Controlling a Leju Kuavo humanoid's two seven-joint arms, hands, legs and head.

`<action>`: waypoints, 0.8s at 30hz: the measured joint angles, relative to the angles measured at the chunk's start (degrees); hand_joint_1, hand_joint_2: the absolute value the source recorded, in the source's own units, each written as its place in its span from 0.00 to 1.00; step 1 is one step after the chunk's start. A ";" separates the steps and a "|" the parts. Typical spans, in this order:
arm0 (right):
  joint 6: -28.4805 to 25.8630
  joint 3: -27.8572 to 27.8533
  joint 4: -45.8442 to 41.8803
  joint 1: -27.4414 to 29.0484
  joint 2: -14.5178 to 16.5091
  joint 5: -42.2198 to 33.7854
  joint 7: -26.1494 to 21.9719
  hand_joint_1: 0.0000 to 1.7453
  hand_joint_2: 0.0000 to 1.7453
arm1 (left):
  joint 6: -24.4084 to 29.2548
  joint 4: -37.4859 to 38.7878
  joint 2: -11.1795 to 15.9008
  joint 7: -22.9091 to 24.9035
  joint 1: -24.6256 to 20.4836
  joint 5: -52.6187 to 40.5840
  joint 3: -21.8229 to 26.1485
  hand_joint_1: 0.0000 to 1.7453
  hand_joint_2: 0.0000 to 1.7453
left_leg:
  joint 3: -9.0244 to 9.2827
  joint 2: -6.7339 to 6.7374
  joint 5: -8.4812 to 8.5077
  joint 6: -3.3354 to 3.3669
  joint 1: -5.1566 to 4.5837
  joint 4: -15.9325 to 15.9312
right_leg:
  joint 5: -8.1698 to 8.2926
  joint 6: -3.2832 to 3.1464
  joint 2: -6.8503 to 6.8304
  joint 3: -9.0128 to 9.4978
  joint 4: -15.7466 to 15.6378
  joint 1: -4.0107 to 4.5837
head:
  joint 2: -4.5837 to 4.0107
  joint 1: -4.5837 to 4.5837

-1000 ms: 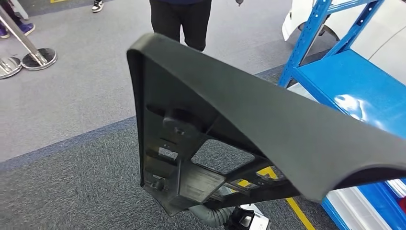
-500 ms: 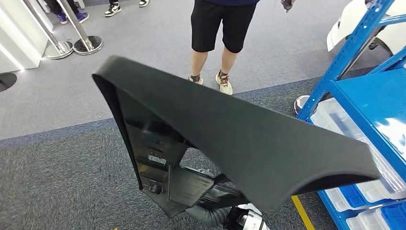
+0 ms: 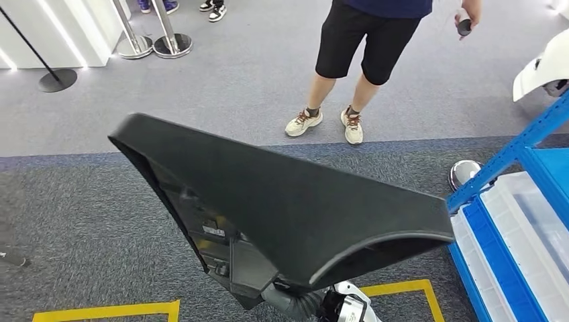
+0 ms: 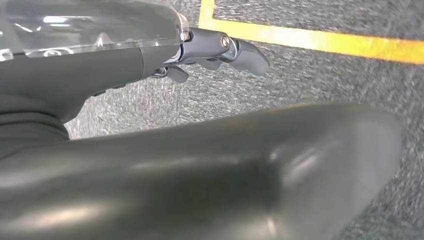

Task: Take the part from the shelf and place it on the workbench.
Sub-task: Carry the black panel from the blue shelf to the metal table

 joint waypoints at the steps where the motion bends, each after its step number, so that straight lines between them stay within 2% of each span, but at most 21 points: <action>1: -0.07 0.00 -0.01 -0.07 -0.10 -0.04 0.00 1.00 1.00 | -0.16 0.00 -0.10 -0.26 0.02 0.01 0.04 0.00 0.00 | 0.02 -0.82 -0.02 -0.07 0.01 0.14 | 2.36 -0.13 0.82 1.67 -3.88 -0.12 | 0.00 0.00; 3: -0.28 0.01 -0.02 -0.12 -0.38 -0.07 0.00 1.00 1.00 | -0.54 0.00 -0.35 -0.76 -0.03 0.00 0.08 0.00 0.00 | -0.23 -2.34 -0.10 -0.48 -0.08 0.56 | 5.36 -0.40 3.50 4.77 -11.11 -0.35 | 0.00 0.00; 4: -0.39 0.02 -0.03 -0.10 -0.54 -0.06 0.00 1.00 1.00 | -0.71 0.00 -0.45 -0.96 -0.05 -0.01 0.08 0.00 0.00 | -0.47 -3.01 -0.09 -0.82 -0.05 0.70 | 5.82 -0.49 4.44 5.51 -12.96 -0.36 | 0.00 0.00; 5: -0.50 0.02 -0.04 -0.08 -0.68 -0.04 0.00 1.00 1.00 | -0.81 0.00 -0.51 -1.09 0.00 -0.01 0.09 0.00 0.00 | -0.71 -3.64 -0.02 -1.22 0.00 0.73 | 5.70 -0.61 4.65 5.68 -13.52 -0.26 | 0.00 0.00; 6: -0.61 0.02 -0.06 -0.09 -0.78 -0.03 0.00 1.00 1.00 | -0.86 0.00 -0.57 -1.18 0.12 -0.03 0.11 0.00 0.00 | -0.94 -4.27 0.10 -1.65 0.12 0.63 | 5.81 -0.82 4.01 5.72 -13.71 -0.21 | 0.00 0.00; 7: -0.71 0.02 -0.10 -0.14 -0.84 -0.02 0.00 1.00 1.00 | -0.90 0.00 -0.63 -1.24 0.27 -0.05 0.13 0.00 0.00 | -1.09 -4.17 0.09 -1.97 0.22 0.71 | 5.98 -1.17 3.31 5.84 -13.99 -0.21 | 0.00 0.00; 9: -0.85 0.02 -0.25 -0.21 -0.86 -0.02 0.00 1.00 1.00 | -0.91 0.00 -0.77 -1.28 0.38 -0.10 0.16 0.00 0.00 | -2.21 -1.56 -1.37 -2.39 0.16 2.93 | 6.31 -1.94 1.83 6.22 -14.72 -0.33 | 0.00 -0.01; 11: -0.88 0.01 -0.35 -0.15 -0.94 -0.02 0.00 1.00 1.00 | -0.90 0.00 -0.82 -1.31 0.16 -0.10 0.17 0.00 0.00 | -5.17 1.67 -4.88 -2.73 0.14 9.29 | 6.35 -2.37 0.24 6.38 -15.01 -0.18 | 0.00 -0.01; 12: -0.91 0.01 -0.36 -0.10 -1.02 -0.02 0.00 1.00 1.00 | -0.90 0.00 -0.83 -1.33 0.05 -0.12 0.17 0.00 0.00 | -6.91 2.23 -6.46 -2.94 0.22 12.97 | 6.30 -2.45 -0.61 6.38 -15.00 -0.08 | 0.00 -0.01; 13: -0.95 0.01 -0.36 -0.04 -1.10 0.00 0.00 1.00 1.00 | -0.92 0.00 -0.84 -1.36 0.05 -0.15 0.17 0.00 0.00 | -8.08 2.49 -7.25 -3.11 0.32 15.57 | 6.23 -2.46 -1.44 6.39 -14.99 0.00 | 0.00 -0.01; 14: -1.02 0.02 -0.40 0.04 -1.20 0.03 0.00 1.00 1.00 | -0.95 0.00 -0.85 -1.39 0.13 -0.18 0.17 0.00 0.00 | -8.28 2.66 -7.02 -3.24 0.40 16.26 | 6.15 -2.43 -2.23 6.41 -14.97 0.04 | 0.00 -0.01; 15: -1.09 0.03 -0.46 0.11 -1.30 0.05 0.00 1.00 1.00 | -0.97 0.00 -0.86 -1.43 0.22 -0.21 0.17 0.00 0.00 | -7.33 2.90 -5.80 -3.32 0.47 14.71 | 6.05 -2.34 -2.96 6.48 -14.95 0.06 | 0.00 -0.01; 16: -1.12 0.04 -0.56 0.16 -1.40 0.08 0.00 1.00 1.00 | -0.98 0.00 -0.86 -1.47 0.28 -0.24 0.17 0.00 0.00 | -5.36 3.45 -3.99 -3.32 0.52 11.24 | 5.92 -2.20 -3.67 6.60 -14.91 0.06 | 0.00 -0.01; 17: -1.11 0.04 -0.68 0.18 -1.49 0.09 0.00 1.00 1.00 | -0.99 0.00 -0.87 -1.50 0.23 -0.26 0.17 0.00 0.00 | -3.13 4.56 -2.54 -3.27 0.42 7.16 | 5.75 -1.99 -4.32 6.74 -14.86 0.14 | 0.00 -0.01; 19: -1.04 0.06 -0.83 0.14 -1.60 0.14 0.00 1.00 1.00 | -0.95 0.00 -0.87 -1.55 -0.03 -0.27 0.17 0.00 0.00 | -0.24 6.02 -1.06 -2.52 0.04 1.59 | 5.43 -1.43 -5.48 6.93 -14.68 0.42 | 0.00 0.00; 20: -0.99 0.11 -0.85 0.12 -1.61 0.18 0.00 1.00 1.00 | -0.91 0.00 -0.87 -1.55 -0.09 -0.26 0.18 0.00 0.00 | 0.06 6.17 -1.14 -2.08 -0.20 0.77 | 5.33 -1.12 -5.97 6.96 -14.62 0.54 | 0.00 0.00; 22: -0.92 0.27 -0.85 0.09 -1.62 0.25 0.00 1.00 1.00 | -0.81 0.00 -0.87 -1.48 0.10 -0.24 0.20 0.00 0.00 | -0.11 5.05 -1.02 -1.21 -0.31 0.65 | 5.18 -0.54 -6.73 7.02 -14.57 0.51 | 0.00 0.00; 23: -0.90 0.35 -0.85 0.06 -1.62 0.27 0.00 1.00 1.00 | -0.77 0.00 -0.88 -1.44 0.26 -0.22 0.21 0.00 0.00 | -0.09 4.51 -0.90 -0.88 -0.25 0.50 | 4.84 -0.20 -6.01 6.96 -14.19 0.35 | 0.00 0.00; 24: -0.90 0.41 -0.85 -0.02 -1.63 0.26 0.00 1.00 1.00 | -0.72 0.00 -0.89 -1.38 0.35 -0.20 0.23 0.00 0.00 | -0.03 4.00 -0.78 -0.59 -0.15 0.35 | 4.01 0.07 -4.69 6.52 -13.05 0.21 | 0.00 0.01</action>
